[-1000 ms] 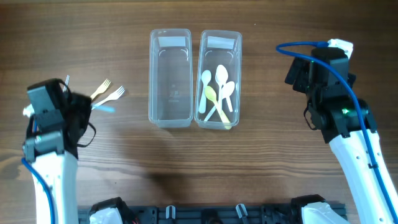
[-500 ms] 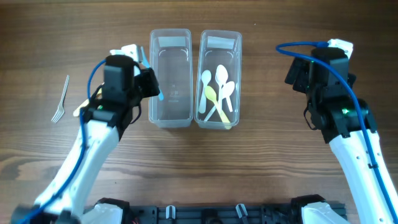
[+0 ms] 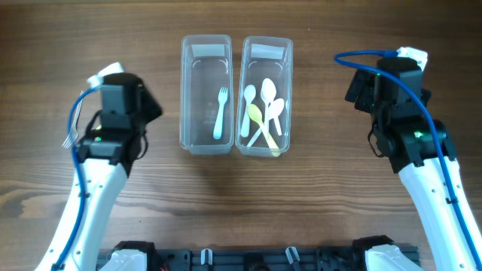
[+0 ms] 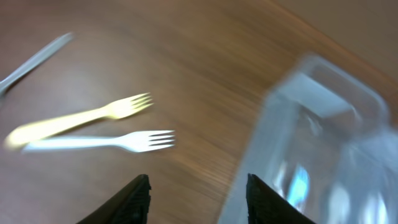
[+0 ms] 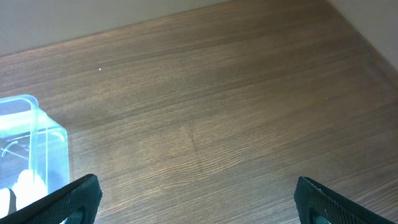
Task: Pack container
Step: 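Carry the light-blue fork into the left container and release, then return the left gripper to the forks and align over white fork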
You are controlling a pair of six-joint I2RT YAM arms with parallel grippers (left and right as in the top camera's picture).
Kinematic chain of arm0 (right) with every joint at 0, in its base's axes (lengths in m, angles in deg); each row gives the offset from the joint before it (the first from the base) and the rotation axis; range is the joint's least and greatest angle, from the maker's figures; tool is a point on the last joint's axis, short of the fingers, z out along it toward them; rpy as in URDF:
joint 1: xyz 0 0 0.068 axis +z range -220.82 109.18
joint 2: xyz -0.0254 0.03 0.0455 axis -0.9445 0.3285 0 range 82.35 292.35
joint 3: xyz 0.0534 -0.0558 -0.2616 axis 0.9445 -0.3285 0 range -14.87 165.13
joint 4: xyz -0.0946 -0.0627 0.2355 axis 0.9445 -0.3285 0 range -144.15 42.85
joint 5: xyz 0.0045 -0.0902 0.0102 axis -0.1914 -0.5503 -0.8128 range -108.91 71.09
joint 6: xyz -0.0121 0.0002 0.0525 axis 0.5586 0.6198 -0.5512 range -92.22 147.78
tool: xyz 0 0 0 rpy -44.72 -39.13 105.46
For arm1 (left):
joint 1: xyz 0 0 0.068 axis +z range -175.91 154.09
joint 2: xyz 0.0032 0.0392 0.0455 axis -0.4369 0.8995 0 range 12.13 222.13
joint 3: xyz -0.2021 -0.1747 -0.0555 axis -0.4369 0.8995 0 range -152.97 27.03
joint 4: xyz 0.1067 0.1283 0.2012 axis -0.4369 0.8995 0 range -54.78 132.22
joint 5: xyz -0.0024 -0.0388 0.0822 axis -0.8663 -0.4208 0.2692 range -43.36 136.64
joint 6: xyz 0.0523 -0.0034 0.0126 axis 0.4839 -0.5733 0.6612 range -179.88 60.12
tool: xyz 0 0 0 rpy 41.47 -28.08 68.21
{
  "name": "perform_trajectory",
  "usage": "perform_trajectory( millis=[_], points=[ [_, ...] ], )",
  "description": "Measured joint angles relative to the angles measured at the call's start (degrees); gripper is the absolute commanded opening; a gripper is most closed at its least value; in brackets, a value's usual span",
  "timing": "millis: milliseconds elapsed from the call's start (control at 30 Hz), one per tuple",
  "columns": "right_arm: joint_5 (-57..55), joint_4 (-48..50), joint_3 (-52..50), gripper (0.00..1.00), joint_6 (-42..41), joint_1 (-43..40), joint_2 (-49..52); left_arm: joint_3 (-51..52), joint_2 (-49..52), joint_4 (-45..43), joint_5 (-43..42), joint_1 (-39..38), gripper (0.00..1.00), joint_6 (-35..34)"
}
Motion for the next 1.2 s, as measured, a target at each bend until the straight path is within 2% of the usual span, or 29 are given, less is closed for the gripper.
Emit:
perform_trajectory(
  millis=[100, 200, 400, 467, 600, 767, 867, 1000, 1033, 1067, 1200],
  points=[
    [0.0, 0.0, 0.0, 1.0, 0.0, 0.0, 0.0, 0.0, 0.1, 2.1, 2.6, 5.2, 0.64, -6.5],
    [0.0, 0.0, 0.0, 1.0, 0.0, 0.0, 0.0, 0.0, 1.8, 0.4, 3.7, 10.1, 0.75, -9.6],
    [0.0, 0.0, 0.0, 1.0, 0.0, 0.0, 0.0, 0.0, 11.1, -5.9, 4.6, 15.4, 0.82, -10.6],
    [0.0, 0.1, 0.0, 1.0, 0.0, 0.0, 0.0, 0.0, 15.5, -10.2, 4.7, 15.9, 0.84, -8.5],
    [0.0, 0.0, 0.0, 1.0, 0.0, 0.0, 0.0, 0.0, 23.3, -19.8, 4.7, 15.9, 0.87, 1.4],
    [0.0, 0.0, 0.0, 1.0, 0.0, 0.0, 0.0, 0.0, 25.6, -22.0, 4.7, 15.9, 0.91, 15.8],
    [0.0, 0.0, 0.0, 1.0, 0.0, 0.0, 0.0, 0.0, 25.6, -20.7, 4.7, 15.9, 0.93, 21.0],
    [0.0, 0.0, 0.0, 1.0, 0.0, 0.0, 0.0, 0.0, 25.6, -17.2, 4.6, 15.9, 0.93, 25.2],
    [0.0, 0.0, 0.0, 1.0, 0.0, 0.0, 0.0, 0.0, 25.6, -16.6, 4.6, 15.9, 0.99, 25.5],
    [0.0, 0.0, 0.0, 1.0, 0.0, 0.0, 0.0, 0.0, 25.6, -15.2, 4.6, 15.9, 1.0, 25.8],
    [0.0, 0.0, 0.0, 1.0, 0.0, 0.0, 0.0, 0.0, 25.6, -10.4, 4.7, 15.9, 0.97, 22.3]
  ],
)
